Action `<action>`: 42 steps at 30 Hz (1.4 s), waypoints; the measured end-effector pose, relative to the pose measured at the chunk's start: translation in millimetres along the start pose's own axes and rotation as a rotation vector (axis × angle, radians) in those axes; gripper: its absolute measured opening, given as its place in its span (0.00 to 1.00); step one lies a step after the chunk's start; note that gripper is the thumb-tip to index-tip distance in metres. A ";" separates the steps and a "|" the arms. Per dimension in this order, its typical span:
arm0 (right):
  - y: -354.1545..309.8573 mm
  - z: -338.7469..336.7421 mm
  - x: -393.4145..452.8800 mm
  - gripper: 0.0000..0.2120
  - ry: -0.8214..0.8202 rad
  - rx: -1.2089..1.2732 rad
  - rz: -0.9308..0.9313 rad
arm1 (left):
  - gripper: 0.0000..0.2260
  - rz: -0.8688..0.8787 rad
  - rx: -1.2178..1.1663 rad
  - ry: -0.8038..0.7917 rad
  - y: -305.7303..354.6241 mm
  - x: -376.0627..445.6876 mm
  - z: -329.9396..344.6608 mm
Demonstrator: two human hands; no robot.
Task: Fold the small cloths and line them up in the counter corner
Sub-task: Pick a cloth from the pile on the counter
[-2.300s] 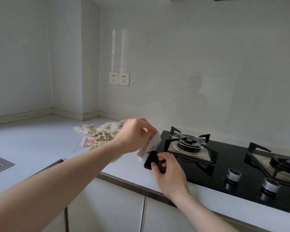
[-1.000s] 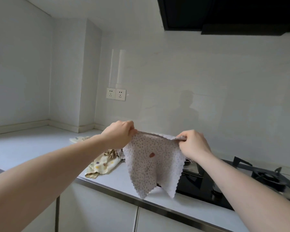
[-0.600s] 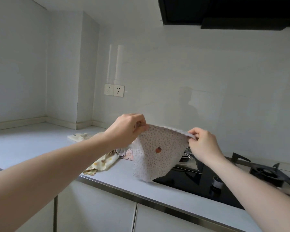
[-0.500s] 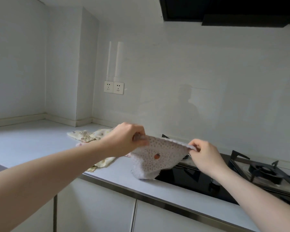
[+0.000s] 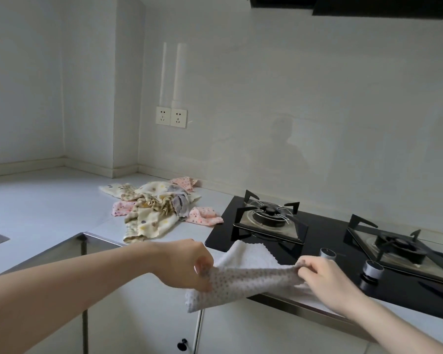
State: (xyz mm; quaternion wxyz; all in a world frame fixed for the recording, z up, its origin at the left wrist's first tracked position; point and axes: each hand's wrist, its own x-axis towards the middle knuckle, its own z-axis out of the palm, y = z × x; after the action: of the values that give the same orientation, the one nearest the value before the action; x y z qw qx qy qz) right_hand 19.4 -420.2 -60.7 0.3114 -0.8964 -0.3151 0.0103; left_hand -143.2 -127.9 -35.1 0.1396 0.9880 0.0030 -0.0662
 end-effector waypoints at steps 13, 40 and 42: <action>-51.7 -48.5 91.7 0.10 0.379 0.394 0.210 | 0.05 -0.242 -0.583 0.765 10.9 60.1 -112.1; 11.2 16.8 19.0 0.12 0.259 0.157 0.063 | 0.18 -0.075 -0.112 0.246 -15.7 19.8 -2.7; 7.8 18.1 28.2 0.09 0.290 0.171 0.074 | 0.19 -0.084 -0.124 0.333 -13.3 29.5 -4.3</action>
State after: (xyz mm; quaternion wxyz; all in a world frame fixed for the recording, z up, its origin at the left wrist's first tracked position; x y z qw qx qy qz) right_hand 42.5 -398.8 -74.7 0.4284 -0.8696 -0.2317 -0.0810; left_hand -113.7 -114.3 -38.6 0.1952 0.9737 0.0713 0.0930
